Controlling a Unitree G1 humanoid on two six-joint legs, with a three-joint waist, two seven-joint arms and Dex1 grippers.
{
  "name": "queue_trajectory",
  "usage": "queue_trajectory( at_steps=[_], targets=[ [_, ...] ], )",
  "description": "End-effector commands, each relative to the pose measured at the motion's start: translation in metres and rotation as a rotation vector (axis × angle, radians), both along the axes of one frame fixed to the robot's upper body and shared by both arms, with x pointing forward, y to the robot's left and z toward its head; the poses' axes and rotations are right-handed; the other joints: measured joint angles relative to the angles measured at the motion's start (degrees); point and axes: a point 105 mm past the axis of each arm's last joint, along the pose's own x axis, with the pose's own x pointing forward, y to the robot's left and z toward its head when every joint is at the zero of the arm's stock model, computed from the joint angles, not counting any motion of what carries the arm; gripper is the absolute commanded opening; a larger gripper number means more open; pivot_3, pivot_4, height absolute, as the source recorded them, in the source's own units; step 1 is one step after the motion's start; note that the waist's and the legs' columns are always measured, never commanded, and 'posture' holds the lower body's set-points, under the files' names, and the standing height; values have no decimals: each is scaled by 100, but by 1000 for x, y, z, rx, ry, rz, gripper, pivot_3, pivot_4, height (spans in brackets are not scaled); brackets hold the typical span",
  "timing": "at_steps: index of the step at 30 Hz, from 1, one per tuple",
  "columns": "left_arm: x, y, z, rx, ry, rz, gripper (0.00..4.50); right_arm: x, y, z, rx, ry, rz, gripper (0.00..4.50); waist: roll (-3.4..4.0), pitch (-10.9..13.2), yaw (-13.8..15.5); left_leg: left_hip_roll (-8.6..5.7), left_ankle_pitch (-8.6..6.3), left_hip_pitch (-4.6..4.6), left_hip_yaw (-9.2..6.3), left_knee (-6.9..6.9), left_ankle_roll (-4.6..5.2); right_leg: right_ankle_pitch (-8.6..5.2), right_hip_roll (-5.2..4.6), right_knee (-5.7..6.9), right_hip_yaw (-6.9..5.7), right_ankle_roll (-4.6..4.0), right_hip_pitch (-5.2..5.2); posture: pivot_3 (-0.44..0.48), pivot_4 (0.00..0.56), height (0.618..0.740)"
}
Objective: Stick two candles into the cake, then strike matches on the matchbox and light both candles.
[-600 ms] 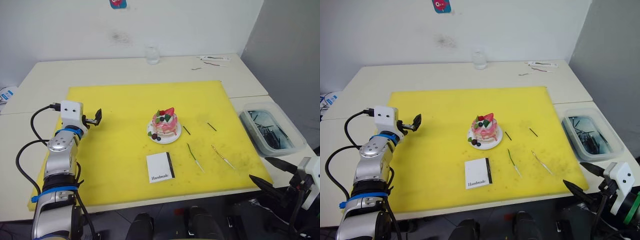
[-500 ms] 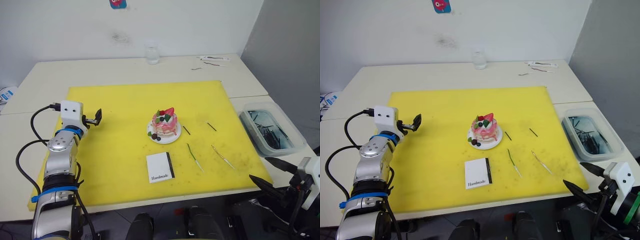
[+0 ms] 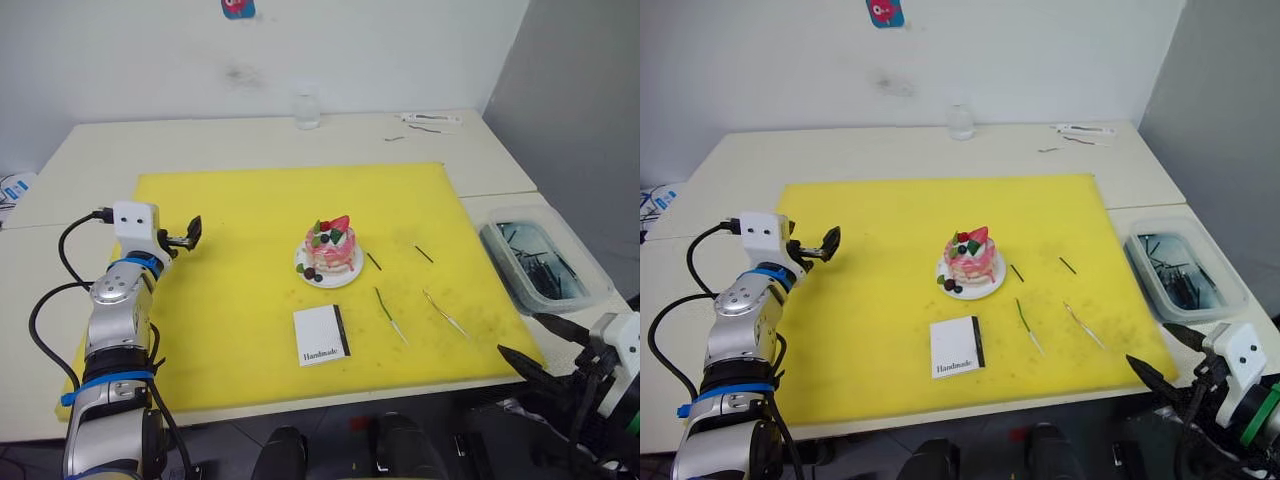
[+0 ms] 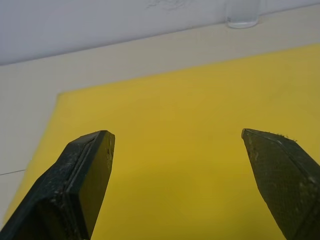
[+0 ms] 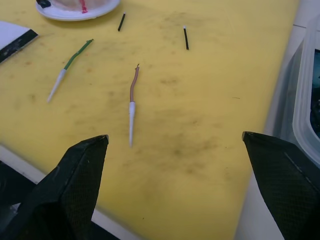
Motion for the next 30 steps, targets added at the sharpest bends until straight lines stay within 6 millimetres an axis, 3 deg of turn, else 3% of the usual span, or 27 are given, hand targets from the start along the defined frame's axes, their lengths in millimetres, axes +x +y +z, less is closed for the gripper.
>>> queue_trajectory(
  at_steps=[1,2,8,18,22,24,30],
  targets=[
    [-1,5,21,22,-68,5,4500,4,0,6,-11,-39,-7,4487,19,8,19,-33,12,3,-67,-1,-5,-18,-26,-1,-54,7,32,0,150,740],
    [-1,5,21,23,-68,5,4500,3,0,5,-19,-36,-2,4487,25,11,44,-62,18,6,-117,3,-8,-32,-49,-2,-91,13,42,0,150,740],
    [-1,6,21,28,-68,4,4500,1,-2,1,-14,-25,-7,4487,30,14,257,-57,20,-1,-94,-6,-14,-35,-47,-17,-75,12,38,0,150,740],
    [0,-2,21,24,-63,-32,4500,-3,0,-2,-49,-33,8,4487,32,15,227,-59,19,0,-86,-14,-14,-37,-54,-19,-68,14,38,0,150,740],
    [1,-3,21,27,-63,-38,4500,-3,-2,-2,-52,-37,-4,4487,49,18,157,-174,35,-14,-243,-20,7,-96,-168,11,-218,56,87,0,150,740],
    [2,-4,21,29,-58,-49,4500,-4,-3,-2,-58,-35,-4,4487,53,18,176,-187,40,-16,-264,-21,3,-103,-179,6,-240,64,97,0,150,740],
    [3,-6,22,33,-54,-69,4500,-6,-4,-1,-51,-31,-4,4487,51,18,237,-177,40,-14,-182,-47,3,-103,-176,-2,-164,63,63,0,150,740]
  ],
)
